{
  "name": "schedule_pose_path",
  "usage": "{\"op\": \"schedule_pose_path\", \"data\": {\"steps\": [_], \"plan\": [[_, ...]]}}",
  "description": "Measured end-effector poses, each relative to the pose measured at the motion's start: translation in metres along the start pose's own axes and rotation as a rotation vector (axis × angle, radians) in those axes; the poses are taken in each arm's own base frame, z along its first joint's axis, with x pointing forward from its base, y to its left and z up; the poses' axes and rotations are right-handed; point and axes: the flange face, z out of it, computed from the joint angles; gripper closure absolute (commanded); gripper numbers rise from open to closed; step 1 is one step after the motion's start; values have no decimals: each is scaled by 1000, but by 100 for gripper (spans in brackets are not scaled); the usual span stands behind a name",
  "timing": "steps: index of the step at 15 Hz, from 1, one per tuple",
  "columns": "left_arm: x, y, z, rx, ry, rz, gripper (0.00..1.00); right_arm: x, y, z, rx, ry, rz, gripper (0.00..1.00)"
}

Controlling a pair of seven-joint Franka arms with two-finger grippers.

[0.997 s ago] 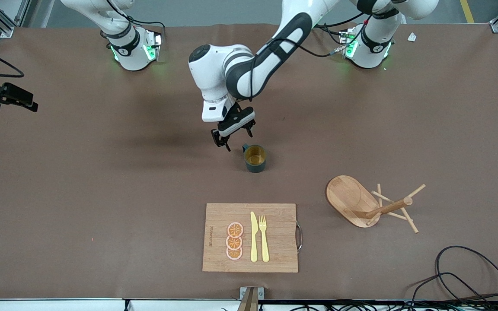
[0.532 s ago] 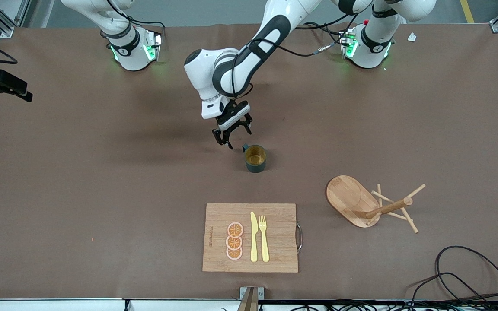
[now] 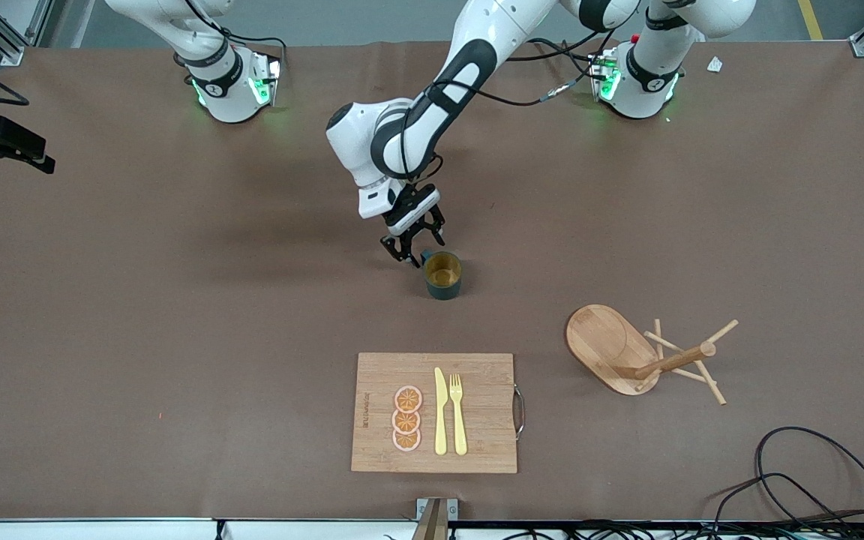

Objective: Pass cup and hang on rack
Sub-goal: 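Lower the left gripper and grasp the mug by its handle, then lift the mug with the left gripper and carry it to the rack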

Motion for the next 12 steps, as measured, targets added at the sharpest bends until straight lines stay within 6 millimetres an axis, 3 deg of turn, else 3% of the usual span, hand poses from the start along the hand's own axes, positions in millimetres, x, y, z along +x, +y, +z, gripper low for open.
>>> {"op": "schedule_pose_path", "data": {"steps": [6, 10, 12], "plan": [[-1, 1, 0, -3, 0, -17, 63, -1, 0, -6, -1, 15, -3, 0], [-2, 1, 2, -1, 1, -16, 90, -3, 0, -14, -3, 32, -3, 0], [0, 2, 0, -7, 1, -20, 96, -3, 0, -14, -3, 33, -3, 0]]}}
